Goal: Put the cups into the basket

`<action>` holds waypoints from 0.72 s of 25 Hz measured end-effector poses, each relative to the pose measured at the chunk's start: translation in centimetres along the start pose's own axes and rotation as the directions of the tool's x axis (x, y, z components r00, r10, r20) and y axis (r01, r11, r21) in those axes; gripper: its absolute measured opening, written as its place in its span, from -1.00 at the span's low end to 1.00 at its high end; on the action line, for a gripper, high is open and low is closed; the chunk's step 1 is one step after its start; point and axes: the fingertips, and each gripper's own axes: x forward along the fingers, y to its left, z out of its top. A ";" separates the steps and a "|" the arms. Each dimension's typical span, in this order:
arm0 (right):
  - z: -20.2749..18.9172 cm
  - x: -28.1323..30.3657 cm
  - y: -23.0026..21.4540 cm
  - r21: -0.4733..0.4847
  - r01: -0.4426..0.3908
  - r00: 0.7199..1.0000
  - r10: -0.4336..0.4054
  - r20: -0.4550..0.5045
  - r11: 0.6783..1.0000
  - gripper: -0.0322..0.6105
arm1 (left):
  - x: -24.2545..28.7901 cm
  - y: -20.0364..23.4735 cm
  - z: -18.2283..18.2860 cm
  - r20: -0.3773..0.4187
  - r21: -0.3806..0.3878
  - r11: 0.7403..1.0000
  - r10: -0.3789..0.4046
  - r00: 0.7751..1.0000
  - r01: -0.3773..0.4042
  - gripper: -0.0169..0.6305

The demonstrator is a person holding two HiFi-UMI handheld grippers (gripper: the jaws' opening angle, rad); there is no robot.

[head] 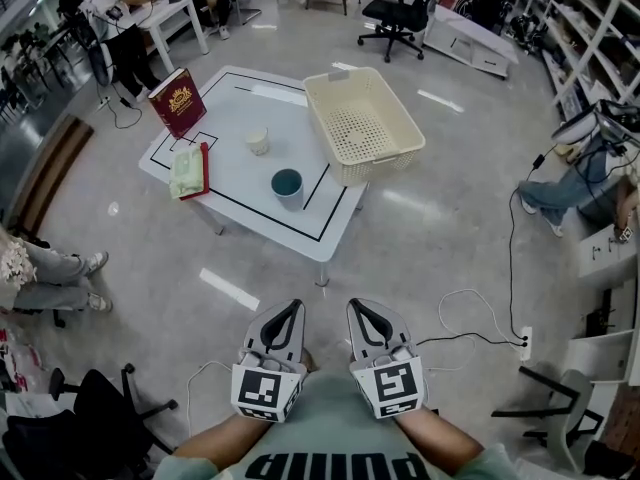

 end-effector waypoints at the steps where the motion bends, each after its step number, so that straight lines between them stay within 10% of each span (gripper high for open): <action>1: 0.1 0.1 0.1 0.003 0.003 1.000 -0.003 0.002 1.000 -0.86 | 0.0 0.1 0.1 0.001 0.002 1.000 -0.002 1.000 0.002 -0.93; 18: 1.7 2.5 3.0 0.024 0.115 0.993 -0.116 0.019 0.993 -0.86 | -1.3 4.5 0.7 0.005 0.034 0.996 -0.081 0.997 0.080 -0.93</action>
